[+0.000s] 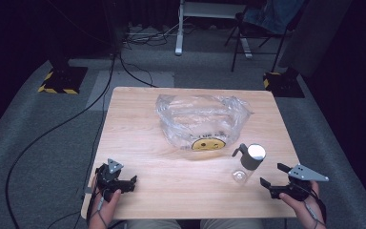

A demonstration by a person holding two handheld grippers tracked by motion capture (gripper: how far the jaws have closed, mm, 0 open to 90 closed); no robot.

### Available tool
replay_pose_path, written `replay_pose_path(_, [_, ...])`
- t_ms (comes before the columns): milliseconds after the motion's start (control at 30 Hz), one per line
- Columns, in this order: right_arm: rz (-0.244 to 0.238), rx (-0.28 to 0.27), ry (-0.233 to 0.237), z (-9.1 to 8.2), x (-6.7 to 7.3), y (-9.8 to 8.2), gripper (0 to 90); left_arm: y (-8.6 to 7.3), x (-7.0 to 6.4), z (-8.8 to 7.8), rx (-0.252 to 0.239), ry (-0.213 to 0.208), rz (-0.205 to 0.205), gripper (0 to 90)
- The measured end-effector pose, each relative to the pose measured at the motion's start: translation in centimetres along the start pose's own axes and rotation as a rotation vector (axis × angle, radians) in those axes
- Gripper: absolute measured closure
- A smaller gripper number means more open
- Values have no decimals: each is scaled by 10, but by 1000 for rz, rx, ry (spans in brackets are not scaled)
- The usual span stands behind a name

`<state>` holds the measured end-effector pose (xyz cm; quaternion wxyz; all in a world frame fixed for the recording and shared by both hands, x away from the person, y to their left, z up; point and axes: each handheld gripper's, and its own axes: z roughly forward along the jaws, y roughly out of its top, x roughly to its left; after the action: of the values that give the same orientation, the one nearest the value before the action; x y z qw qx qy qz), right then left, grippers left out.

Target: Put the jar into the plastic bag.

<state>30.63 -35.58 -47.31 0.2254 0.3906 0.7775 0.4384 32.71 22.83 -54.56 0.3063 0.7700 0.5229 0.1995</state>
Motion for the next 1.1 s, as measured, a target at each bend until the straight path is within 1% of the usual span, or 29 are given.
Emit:
replay_pose_path(167, [-6, -24, 15, 0, 6, 9, 57, 0, 0, 0, 0, 0, 0, 2])
replay_pose_path(233, [-16, -36, 22, 0, 9, 16, 57, 0, 0, 0, 0, 0, 0, 2])
replay_pose_path(467, [-25, -70, 37, 0, 16, 27, 57, 0, 0, 0, -1, 0, -1, 2])
replay_pose_path(533, [-34, -77, 47, 2, 19, 31, 58, 0, 0, 0, -1, 0, -1, 2])
replay_pose_path(667, [-36, -78, 46, 4, 21, 35, 57, 0, 0, 0, -1, 0, 0, 2])
replay_pose_path(867, [-37, -89, 56, 9, 24, 41, 57, 0, 0, 0, 0, 0, 0, 2])
replay_pose_path(1100, [-35, -113, 58, 12, 26, 49, 68, 0, 0, 0, 0, 0, 0, 2])
